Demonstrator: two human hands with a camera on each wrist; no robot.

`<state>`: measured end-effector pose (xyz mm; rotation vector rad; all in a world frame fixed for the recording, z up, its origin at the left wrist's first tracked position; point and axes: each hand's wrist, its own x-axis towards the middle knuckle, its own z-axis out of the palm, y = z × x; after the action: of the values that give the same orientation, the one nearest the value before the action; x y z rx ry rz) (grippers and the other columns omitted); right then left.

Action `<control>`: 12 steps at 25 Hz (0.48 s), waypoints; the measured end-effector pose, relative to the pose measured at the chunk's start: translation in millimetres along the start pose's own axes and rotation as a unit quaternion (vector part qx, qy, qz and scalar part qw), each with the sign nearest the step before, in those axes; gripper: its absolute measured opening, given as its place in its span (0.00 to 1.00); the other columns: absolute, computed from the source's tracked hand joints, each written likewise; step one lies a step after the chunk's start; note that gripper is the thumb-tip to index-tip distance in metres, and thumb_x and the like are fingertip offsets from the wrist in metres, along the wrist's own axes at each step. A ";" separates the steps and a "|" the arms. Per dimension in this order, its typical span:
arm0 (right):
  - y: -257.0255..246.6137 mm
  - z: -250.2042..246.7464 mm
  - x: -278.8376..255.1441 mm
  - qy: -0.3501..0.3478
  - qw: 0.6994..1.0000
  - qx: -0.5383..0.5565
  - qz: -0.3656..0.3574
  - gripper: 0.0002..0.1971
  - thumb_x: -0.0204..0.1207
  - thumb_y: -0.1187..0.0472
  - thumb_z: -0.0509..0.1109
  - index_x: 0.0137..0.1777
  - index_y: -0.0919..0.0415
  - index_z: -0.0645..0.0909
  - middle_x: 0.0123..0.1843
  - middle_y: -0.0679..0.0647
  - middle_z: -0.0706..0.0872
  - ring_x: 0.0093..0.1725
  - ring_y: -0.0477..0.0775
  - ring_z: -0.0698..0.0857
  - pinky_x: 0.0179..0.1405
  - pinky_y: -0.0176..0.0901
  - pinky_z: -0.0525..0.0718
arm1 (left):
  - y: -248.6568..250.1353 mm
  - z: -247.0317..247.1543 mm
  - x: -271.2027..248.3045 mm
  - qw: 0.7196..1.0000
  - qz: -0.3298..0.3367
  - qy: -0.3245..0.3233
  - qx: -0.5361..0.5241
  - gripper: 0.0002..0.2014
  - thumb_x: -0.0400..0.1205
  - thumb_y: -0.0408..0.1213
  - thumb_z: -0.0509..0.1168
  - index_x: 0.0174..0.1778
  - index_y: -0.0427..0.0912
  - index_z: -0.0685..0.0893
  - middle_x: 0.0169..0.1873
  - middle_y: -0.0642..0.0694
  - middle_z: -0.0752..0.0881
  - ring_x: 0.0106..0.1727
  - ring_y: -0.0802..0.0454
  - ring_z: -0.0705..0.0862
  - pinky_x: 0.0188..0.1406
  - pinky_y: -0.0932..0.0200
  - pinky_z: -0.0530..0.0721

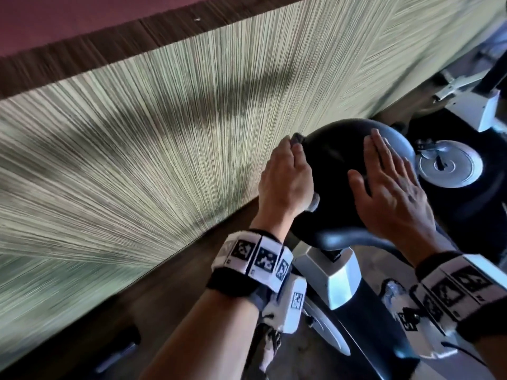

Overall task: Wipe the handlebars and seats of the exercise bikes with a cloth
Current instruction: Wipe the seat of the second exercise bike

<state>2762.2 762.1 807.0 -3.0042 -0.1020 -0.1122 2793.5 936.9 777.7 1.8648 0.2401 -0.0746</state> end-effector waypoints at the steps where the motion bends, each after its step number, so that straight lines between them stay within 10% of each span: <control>1: -0.6 0.1 0.3 -0.002 1.000 -0.001 0.003 0.43 0.81 0.36 0.41 0.91 0.61 0.53 0.93 0.53 0.50 0.91 0.50 0.51 0.90 0.56 0.52 | 0.2 -2.7 5.1 1.000 0.000 -0.013 -0.001 0.35 0.83 0.64 0.40 0.81 0.52 0.71 0.70 0.40 0.84 0.66 0.32 0.86 0.68 0.30 0.82; 7: -6.5 -5.5 -1.9 -0.005 1.000 -0.005 0.017 0.43 0.80 0.36 0.40 0.91 0.57 0.51 0.92 0.50 0.51 0.90 0.46 0.50 0.83 0.30 0.37 | 1.6 -3.4 -62.9 0.993 0.096 0.039 0.048 0.29 0.93 0.46 0.46 0.90 0.41 0.54 0.89 0.45 0.60 0.88 0.54 0.57 0.83 0.70 0.49; 12: -6.8 -6.7 0.0 -0.019 0.999 -0.005 0.031 0.43 0.79 0.34 0.39 0.92 0.54 0.48 0.92 0.47 0.49 0.90 0.43 0.48 0.82 0.28 0.37 | 2.0 -3.0 19.3 0.996 0.015 -0.084 -0.034 0.33 0.86 0.61 0.43 0.82 0.48 0.69 0.73 0.40 0.81 0.69 0.33 0.84 0.76 0.37 0.77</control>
<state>2761.3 767.9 814.6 -3.0158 -0.0136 -0.0494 2812.6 941.7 777.1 1.7830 0.0973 -0.1992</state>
